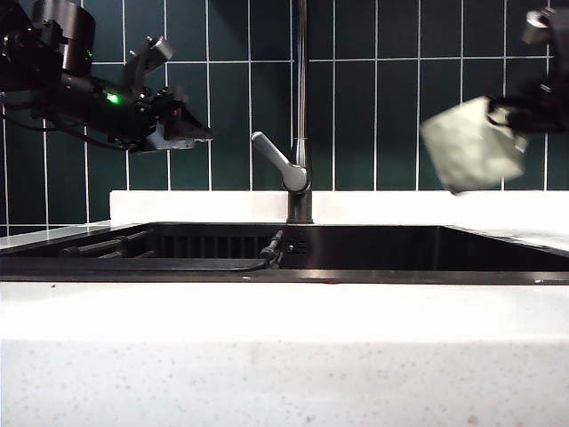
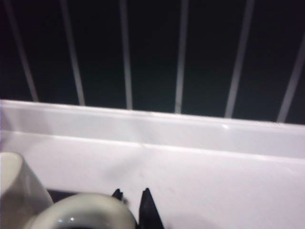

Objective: Pick up the mug next to the sink, go to the faucet to get some water, pour the water into the sink, and finally put the mug back to its place.

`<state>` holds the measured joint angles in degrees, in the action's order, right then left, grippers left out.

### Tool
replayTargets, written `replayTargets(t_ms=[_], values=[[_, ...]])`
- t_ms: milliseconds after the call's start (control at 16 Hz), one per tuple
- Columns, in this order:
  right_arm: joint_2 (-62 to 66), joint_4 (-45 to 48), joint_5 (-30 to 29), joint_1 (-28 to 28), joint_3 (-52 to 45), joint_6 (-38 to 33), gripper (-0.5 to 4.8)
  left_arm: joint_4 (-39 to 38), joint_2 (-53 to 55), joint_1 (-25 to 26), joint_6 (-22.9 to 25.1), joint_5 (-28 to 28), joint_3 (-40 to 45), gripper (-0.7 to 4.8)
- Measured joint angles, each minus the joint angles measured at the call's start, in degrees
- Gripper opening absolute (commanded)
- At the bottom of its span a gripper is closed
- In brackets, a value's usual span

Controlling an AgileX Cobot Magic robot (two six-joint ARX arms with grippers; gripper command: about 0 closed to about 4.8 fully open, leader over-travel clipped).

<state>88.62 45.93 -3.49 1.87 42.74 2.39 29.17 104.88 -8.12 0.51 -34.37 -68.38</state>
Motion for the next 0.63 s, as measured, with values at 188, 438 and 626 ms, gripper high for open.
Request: replayTargets(t_ms=[188,438,626], values=[[0.0,-1.2,-0.2,-3.5,3.7,-0.1,-0.01,-1.7,2.2,0.0,0.0,-1.9,-3.0,2.41],[0.0,-6.3,-0.7,-8.9,11.7,-5.7,-0.01,-2.2,7.0,0.0,-0.2,-3.7,-9.7,2.42],[0.3,-11.3,-1.2,-12.0,15.4,-6.1,-0.01,-2.2,11.0,-0.1,-0.6,-8.5,-14.7,2.42]])
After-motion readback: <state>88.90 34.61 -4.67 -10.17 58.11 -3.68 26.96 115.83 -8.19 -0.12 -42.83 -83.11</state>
